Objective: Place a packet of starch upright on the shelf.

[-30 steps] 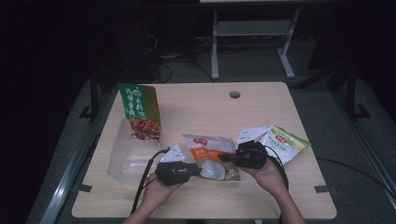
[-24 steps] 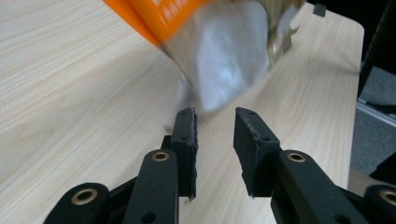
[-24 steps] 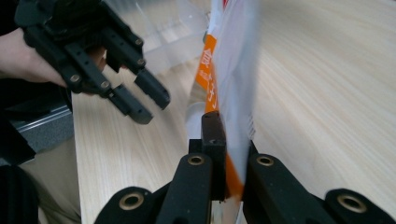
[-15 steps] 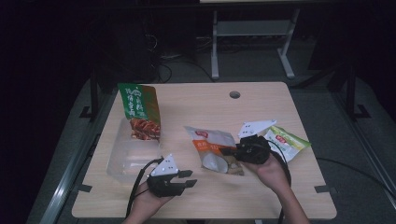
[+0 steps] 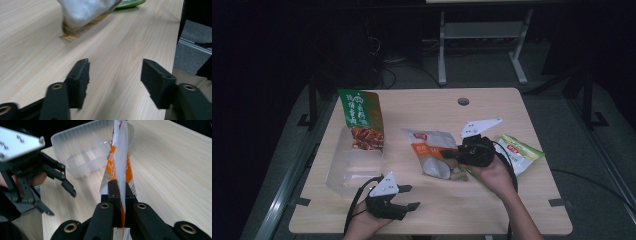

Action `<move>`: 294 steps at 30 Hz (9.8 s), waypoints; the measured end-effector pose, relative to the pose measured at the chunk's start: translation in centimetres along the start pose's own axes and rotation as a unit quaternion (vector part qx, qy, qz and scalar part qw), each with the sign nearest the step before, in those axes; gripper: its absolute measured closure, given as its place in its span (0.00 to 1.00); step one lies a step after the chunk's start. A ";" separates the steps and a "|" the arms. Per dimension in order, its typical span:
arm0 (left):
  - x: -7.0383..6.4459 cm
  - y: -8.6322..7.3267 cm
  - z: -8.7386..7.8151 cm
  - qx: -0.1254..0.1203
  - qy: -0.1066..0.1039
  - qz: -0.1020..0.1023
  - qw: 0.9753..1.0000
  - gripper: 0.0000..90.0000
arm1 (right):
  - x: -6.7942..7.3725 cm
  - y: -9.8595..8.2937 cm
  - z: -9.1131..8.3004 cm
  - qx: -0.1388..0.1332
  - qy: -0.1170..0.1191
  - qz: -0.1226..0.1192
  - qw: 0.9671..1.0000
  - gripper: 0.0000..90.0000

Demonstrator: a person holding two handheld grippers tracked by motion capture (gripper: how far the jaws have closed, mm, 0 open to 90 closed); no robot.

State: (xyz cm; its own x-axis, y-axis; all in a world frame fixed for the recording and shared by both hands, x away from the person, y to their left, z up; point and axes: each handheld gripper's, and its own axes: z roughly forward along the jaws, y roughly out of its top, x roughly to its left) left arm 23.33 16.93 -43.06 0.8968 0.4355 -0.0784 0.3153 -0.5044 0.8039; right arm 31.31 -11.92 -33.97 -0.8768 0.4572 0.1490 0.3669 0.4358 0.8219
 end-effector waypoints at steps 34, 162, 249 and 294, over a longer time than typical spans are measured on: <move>-1.0 -0.3 0.2 -0.001 -0.008 0.017 1.000 0.25 | 1.1 8.2 4.7 -0.006 0.033 -0.031 0.999 1.00; -0.4 -0.6 0.4 0.000 0.011 -0.006 1.000 0.25 | -2.7 3.7 9.3 0.054 0.045 0.042 0.997 0.60; 0.1 -0.5 0.8 0.005 0.014 -0.015 1.000 0.24 | -8.6 -18.5 -12.2 0.065 -0.186 0.251 0.948 0.34; 0.4 0.1 1.6 0.001 -0.005 -0.022 1.000 0.25 | -7.7 -14.7 -9.4 -0.003 -0.149 0.180 0.972 0.95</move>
State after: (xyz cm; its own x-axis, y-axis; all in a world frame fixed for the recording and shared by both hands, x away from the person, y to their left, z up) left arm 24.16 15.88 -43.92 0.8850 0.4503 -0.1186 0.3546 -0.4866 0.7984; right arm 29.73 -29.14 -41.99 -0.5622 0.7842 0.2626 0.6315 0.2021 0.7486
